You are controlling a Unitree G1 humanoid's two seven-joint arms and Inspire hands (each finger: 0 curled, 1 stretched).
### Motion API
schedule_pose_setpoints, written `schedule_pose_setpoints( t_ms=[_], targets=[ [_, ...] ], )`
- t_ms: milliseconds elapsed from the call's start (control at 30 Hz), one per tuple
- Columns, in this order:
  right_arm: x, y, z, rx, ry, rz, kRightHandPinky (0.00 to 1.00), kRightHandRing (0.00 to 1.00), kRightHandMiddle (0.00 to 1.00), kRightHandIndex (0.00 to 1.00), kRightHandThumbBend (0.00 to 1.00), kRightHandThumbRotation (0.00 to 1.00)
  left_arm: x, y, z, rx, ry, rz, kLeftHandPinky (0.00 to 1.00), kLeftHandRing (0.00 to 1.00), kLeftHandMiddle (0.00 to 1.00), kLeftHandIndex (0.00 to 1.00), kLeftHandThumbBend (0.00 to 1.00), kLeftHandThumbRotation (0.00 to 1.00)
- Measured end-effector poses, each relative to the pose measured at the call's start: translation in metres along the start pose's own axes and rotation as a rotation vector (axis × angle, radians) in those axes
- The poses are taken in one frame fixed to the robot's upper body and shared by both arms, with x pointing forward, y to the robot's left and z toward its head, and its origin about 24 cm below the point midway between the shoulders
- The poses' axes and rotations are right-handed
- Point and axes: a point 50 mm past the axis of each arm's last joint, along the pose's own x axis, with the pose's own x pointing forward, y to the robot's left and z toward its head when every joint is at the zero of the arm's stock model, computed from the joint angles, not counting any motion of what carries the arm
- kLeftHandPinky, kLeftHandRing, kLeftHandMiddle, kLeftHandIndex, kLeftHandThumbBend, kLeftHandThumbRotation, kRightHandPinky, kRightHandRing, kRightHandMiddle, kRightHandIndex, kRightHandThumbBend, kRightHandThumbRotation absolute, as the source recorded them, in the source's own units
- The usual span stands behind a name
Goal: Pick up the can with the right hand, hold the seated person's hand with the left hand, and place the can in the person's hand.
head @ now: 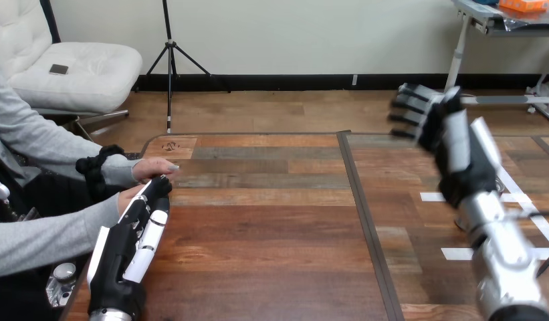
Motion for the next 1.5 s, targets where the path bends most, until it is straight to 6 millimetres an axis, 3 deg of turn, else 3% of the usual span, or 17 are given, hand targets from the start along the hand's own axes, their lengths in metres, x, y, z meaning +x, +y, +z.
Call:
schedule_pose_setpoints(
  t_ms=[500, 1500],
  targets=[
    [0.015, -0.020, 0.018, -0.066, -0.006, -0.075, 0.73, 0.78, 0.79, 0.79, 0.90, 0.98, 0.001, -0.001, 0.000, 0.012, 0.001, -0.005, 0.96, 0.92, 0.89, 0.87, 0.35, 0.72],
    [0.008, -0.054, 0.007, -0.125, 0.146, -0.173, 0.87, 0.92, 0.90, 0.86, 0.91, 0.92, 0.003, -0.001, 0.000, 0.009, 0.001, -0.018, 0.94, 0.92, 0.89, 0.86, 0.37, 0.72]
  ],
)
